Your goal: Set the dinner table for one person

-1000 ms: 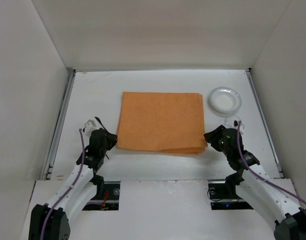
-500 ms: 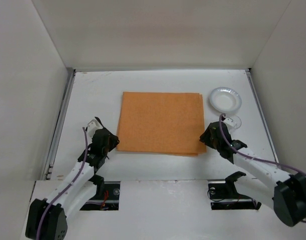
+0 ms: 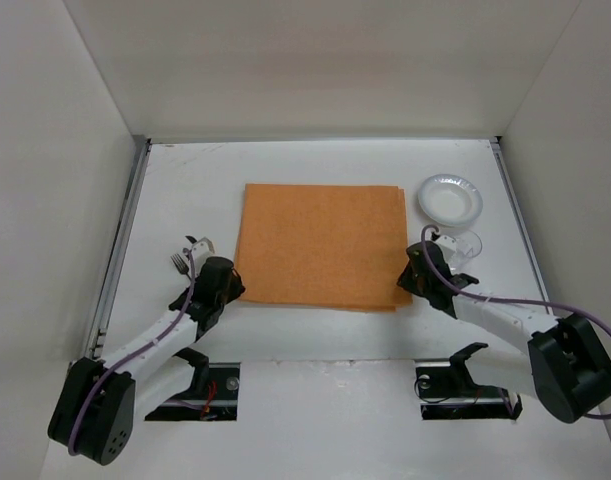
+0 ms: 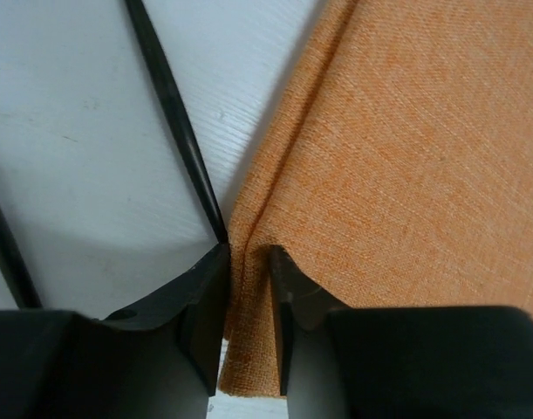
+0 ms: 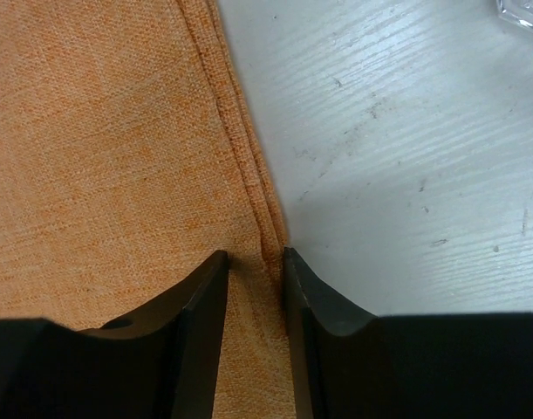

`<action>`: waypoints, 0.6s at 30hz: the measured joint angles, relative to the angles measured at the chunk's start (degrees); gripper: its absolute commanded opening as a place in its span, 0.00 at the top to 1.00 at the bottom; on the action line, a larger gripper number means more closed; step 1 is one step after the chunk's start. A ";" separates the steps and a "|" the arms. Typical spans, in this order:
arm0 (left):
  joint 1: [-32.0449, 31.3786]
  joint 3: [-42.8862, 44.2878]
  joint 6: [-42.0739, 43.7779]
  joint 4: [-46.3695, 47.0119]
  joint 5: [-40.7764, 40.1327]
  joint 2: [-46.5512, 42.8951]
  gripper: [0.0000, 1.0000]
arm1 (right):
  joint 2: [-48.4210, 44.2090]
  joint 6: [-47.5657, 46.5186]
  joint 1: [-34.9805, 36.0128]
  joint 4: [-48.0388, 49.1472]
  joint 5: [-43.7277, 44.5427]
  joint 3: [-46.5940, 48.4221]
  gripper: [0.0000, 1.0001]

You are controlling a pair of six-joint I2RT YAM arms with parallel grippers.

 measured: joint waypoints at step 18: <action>0.28 -0.81 -1.46 -3.80 0.24 -7.48 0.86 | 1.46 -0.31 -3.63 1.27 0.02 1.38 0.70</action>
